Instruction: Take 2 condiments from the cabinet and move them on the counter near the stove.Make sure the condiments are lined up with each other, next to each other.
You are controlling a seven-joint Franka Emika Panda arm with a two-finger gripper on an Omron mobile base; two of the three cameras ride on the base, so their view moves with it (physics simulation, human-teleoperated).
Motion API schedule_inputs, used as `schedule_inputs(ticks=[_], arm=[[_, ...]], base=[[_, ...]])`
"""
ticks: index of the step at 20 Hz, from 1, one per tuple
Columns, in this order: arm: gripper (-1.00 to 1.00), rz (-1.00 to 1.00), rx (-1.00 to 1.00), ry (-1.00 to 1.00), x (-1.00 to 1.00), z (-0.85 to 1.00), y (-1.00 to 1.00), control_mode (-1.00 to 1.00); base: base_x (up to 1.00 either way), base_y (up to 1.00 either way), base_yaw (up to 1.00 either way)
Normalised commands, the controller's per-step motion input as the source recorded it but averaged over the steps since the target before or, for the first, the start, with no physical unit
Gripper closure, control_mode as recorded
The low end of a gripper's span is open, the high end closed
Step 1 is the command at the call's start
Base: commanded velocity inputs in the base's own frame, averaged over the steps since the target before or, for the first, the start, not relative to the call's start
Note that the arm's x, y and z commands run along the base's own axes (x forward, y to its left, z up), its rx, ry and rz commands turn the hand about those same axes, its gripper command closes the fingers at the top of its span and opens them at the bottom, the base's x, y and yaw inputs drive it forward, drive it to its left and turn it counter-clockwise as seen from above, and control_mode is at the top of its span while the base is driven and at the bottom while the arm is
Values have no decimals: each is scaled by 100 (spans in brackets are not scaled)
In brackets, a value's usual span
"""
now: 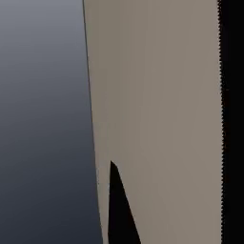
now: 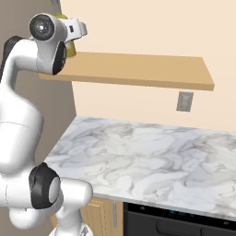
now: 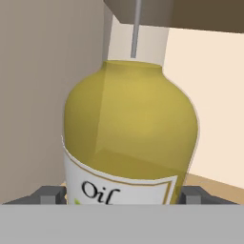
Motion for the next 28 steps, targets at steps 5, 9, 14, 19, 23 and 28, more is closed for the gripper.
schedule_inputs(ticks=[5,9,14,19,23,28], arm=[[100,0,-1,-1,-77,-2,-26,-100],[100,0,0,0,-74,-5,-26,-100],[100,0,0,0,-77,0,-21,-100],[100,0,0,0,-58,-6,-6,-100],[100,0,0,-2,-42,-19,0,-100],[100,0,0,0,-36,-15,0,-100]], base=[[0,0,0],[0,0,0],[0,0,0],[0,0,0],[0,0,0],[0,0,0]])
